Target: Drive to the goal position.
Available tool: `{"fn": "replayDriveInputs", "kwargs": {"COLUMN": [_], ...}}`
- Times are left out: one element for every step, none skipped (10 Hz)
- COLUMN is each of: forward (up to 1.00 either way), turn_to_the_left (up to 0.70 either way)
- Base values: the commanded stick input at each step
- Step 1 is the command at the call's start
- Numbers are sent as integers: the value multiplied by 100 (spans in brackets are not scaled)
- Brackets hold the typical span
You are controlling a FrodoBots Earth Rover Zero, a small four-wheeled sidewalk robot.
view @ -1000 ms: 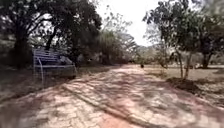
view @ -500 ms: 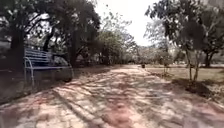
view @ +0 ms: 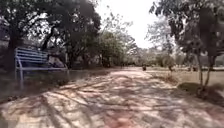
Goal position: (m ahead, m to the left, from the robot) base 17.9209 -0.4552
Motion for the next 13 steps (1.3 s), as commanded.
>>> {"fn": "replayDriveInputs", "kwargs": {"forward": [70, 70, 70, 70, 70, 70, 70, 70, 70, 70, 70, 70, 70], "turn_to_the_left": [0, 0, 0, 0, 0, 0, 0, 0, 0, 0, 0, 0, 0]}}
